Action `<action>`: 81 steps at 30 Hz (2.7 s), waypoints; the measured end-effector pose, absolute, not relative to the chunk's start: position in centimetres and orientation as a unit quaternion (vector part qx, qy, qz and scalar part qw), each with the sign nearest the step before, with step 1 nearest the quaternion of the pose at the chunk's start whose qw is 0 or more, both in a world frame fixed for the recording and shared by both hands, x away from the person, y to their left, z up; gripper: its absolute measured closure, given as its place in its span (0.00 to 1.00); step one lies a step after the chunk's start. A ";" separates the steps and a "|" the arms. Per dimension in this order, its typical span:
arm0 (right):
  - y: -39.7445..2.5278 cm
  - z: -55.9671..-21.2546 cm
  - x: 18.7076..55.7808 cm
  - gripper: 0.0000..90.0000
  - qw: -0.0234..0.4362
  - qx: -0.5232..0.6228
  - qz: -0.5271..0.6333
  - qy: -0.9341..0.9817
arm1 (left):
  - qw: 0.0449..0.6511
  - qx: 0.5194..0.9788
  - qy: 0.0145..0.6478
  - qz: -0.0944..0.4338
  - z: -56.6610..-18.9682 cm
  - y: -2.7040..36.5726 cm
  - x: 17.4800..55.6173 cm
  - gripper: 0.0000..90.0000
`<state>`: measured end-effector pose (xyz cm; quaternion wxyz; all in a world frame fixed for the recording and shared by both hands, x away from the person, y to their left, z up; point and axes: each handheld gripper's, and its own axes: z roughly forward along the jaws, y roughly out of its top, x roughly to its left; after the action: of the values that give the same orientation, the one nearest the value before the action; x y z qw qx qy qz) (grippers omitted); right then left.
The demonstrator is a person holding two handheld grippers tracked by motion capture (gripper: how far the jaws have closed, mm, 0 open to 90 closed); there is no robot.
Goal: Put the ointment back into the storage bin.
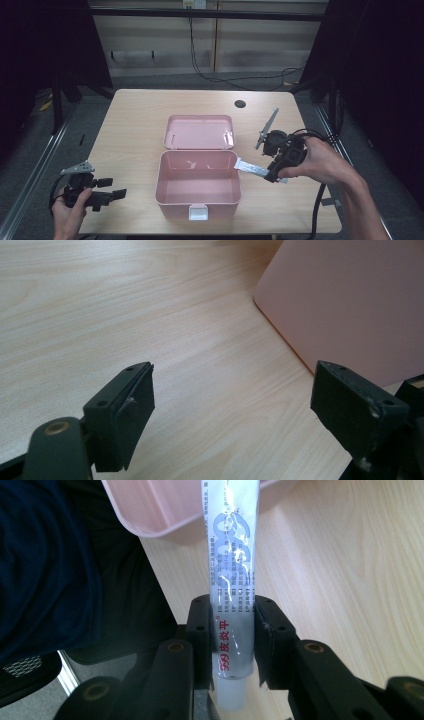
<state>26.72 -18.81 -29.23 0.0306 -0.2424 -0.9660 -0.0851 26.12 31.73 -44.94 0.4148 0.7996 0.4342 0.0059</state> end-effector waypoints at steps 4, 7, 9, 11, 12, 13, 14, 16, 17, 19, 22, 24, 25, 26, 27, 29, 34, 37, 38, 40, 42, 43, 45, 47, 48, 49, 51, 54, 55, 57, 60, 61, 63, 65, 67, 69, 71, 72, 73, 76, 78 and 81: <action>-17.7 -29.2 26.9 0.80 0.033 -0.225 -0.079 -0.971 | 0.414 0.801 0.432 0.005 -44.9 31.7 26.1 0.20; -16.8 -29.6 27.0 0.80 0.038 -0.211 -0.072 -0.974 | 0.414 0.801 0.432 0.006 -44.9 31.7 26.1 0.20; -16.2 -29.7 27.2 0.80 0.039 -0.202 -0.070 -0.976 | 0.415 0.800 0.433 0.006 -44.9 31.7 26.1 0.20; -15.7 -29.8 27.4 0.80 0.038 -0.197 -0.072 -0.977 | 0.414 0.801 0.432 0.005 -44.9 31.8 26.1 0.20; -15.4 -29.8 27.4 0.80 0.036 -0.195 -0.072 -0.977 | 0.414 0.801 0.432 0.005 -44.9 31.8 26.1 0.20; -15.1 -29.8 27.4 0.80 0.037 -0.186 -0.073 -0.979 | 0.414 0.801 0.432 0.005 -44.9 31.8 26.1 0.20; -14.8 -29.9 27.5 0.80 0.038 -0.184 -0.072 -0.979 | 0.414 0.802 0.432 0.005 -44.9 31.8 26.1 0.20; -14.3 -30.0 27.6 0.80 0.037 -0.179 -0.069 -0.981 | 0.414 0.801 0.432 0.006 -44.9 31.7 26.1 0.20; -13.8 -30.0 27.6 0.80 0.040 -0.177 -0.067 -0.981 | 0.414 0.801 0.432 0.005 -44.9 31.7 26.1 0.20; -13.4 -30.1 27.6 0.80 0.048 -0.170 -0.063 -0.982 | 0.415 0.800 0.433 0.005 -44.9 31.7 26.1 0.20; -12.7 -30.3 27.7 0.80 0.054 -0.169 -0.058 -0.982 | 0.414 0.801 0.432 0.005 -44.9 31.7 26.1 0.20; -12.1 -30.5 27.9 0.80 0.059 -0.159 -0.057 -0.984 | 0.414 0.802 0.431 0.006 -44.9 31.7 26.1 0.20; -11.9 -30.5 27.9 0.80 0.060 -0.153 -0.057 -0.985 | 0.414 0.802 0.431 0.005 -44.9 31.7 26.1 0.20; -11.7 -30.6 27.9 0.80 0.061 -0.149 -0.057 -0.985 | 0.414 0.802 0.431 0.005 -44.9 31.7 26.1 0.20; -11.3 -30.7 28.0 0.80 0.063 -0.145 -0.058 -0.986 | 0.415 0.801 0.432 0.004 -45.0 31.7 26.1 0.20; -10.8 -30.8 28.0 0.80 0.065 -0.143 -0.056 -0.986 | 0.415 0.801 0.432 0.004 -44.9 31.7 26.1 0.20; -9.7 -31.1 28.4 0.80 0.073 -0.126 -0.063 -0.987 | 0.414 0.801 0.432 0.005 -44.9 31.7 26.1 0.20; -8.9 -31.4 28.6 0.80 0.075 -0.119 -0.064 -0.988 | 0.414 0.802 0.432 0.006 -44.9 31.7 26.1 0.20; -8.8 -31.4 28.6 0.80 0.077 -0.122 -0.062 -0.988 | 0.414 0.802 0.431 0.005 -44.9 31.8 26.1 0.20; -8.2 -31.6 28.8 0.80 0.078 -0.120 -0.058 -0.988 | 0.415 0.800 0.433 0.007 -44.9 31.7 26.1 0.20; -7.8 -31.8 29.1 0.80 0.080 -0.115 -0.057 -0.989 | 0.415 0.800 0.433 0.007 -44.9 31.7 26.1 0.20; -7.5 -32.0 29.0 0.80 0.079 -0.116 -0.055 -0.989 | 0.415 0.800 0.434 0.007 -44.9 31.7 26.1 0.20; -7.1 -32.3 29.1 0.80 0.081 -0.108 -0.056 -0.989 | 0.415 0.800 0.433 0.007 -44.9 31.7 26.1 0.20; -6.5 -32.6 29.2 0.80 0.083 -0.105 -0.051 -0.990 | 0.415 0.800 0.433 0.007 -44.9 31.7 26.1 0.20; -6.4 -32.8 29.2 0.80 0.081 -0.104 -0.054 -0.990 | 0.416 0.800 0.433 0.007 -44.9 31.8 26.1 0.20; -6.1 -33.0 29.3 0.80 0.081 -0.106 -0.050 -0.990 | 0.416 0.799 0.434 0.007 -44.9 31.8 26.1 0.20; -5.8 -33.2 29.5 0.80 0.082 -0.108 -0.053 -0.989 | 0.416 0.799 0.433 0.007 -44.9 31.8 26.1 0.20; -5.2 -33.5 29.7 0.80 0.084 -0.105 -0.058 -0.989 | 0.416 0.800 0.433 0.007 -44.9 31.8 26.1 0.20; -5.0 -33.7 29.7 0.80 0.085 -0.105 -0.053 -0.989 | 0.416 0.800 0.433 0.007 -44.9 31.8 26.1 0.20; -4.5 -34.1 29.8 0.80 0.087 -0.091 -0.048 -0.991 | 0.415 0.801 0.432 0.008 -44.9 31.7 26.1 0.20; -4.0 -34.7 29.9 0.80 0.092 -0.092 -0.042 -0.991 | 0.415 0.800 0.432 0.007 -44.9 31.7 26.1 0.20; -3.9 -34.8 29.9 0.80 0.095 -0.090 -0.040 -0.991 | 0.415 0.801 0.432 0.008 -44.9 31.7 26.1 0.20; -3.6 -35.2 29.9 0.80 0.098 -0.088 -0.039 -0.991 | 0.414 0.801 0.432 0.008 -44.9 31.7 26.1 0.20; -3.4 -35.7 29.9 0.80 0.102 -0.085 -0.036 -0.990 | 0.414 0.801 0.432 0.008 -44.9 31.7 26.1 0.20; -3.2 -35.9 30.1 0.80 0.099 -0.089 -0.028 -0.991 | 0.415 0.801 0.432 0.008 -44.9 31.7 26.1 0.20; -3.2 -36.3 30.2 0.80 0.096 -0.089 -0.027 -0.991 | 0.415 0.801 0.432 0.008 -44.9 31.7 26.1 0.20; -3.1 -36.6 30.1 0.80 0.098 -0.088 -0.026 -0.991 | 0.416 0.800 0.432 0.008 -44.9 31.7 26.0 0.20; -2.9 -36.8 30.1 0.80 0.103 -0.087 -0.028 -0.990 | 0.415 0.800 0.432 0.008 -44.9 31.7 26.0 0.20; -2.8 -36.9 30.0 0.80 0.104 -0.086 -0.023 -0.991 | 0.416 0.800 0.432 0.008 -44.9 31.7 26.0 0.20; -2.4 -37.4 29.8 0.80 0.105 -0.080 -0.022 -0.991 | 0.416 0.800 0.433 0.009 -44.9 31.7 26.0 0.20; -2.2 -37.8 29.7 0.80 0.110 -0.080 -0.013 -0.991 | 0.417 0.800 0.432 0.008 -44.9 31.7 26.0 0.20; -2.0 -38.5 29.5 0.80 0.111 -0.075 -0.017 -0.991 | 0.416 0.800 0.432 0.008 -44.9 31.7 26.0 0.20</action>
<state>29.50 -1.99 -38.50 0.1111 -0.0754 -0.9908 -0.0173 26.03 31.69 -44.86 0.4162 0.8000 0.4320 0.0078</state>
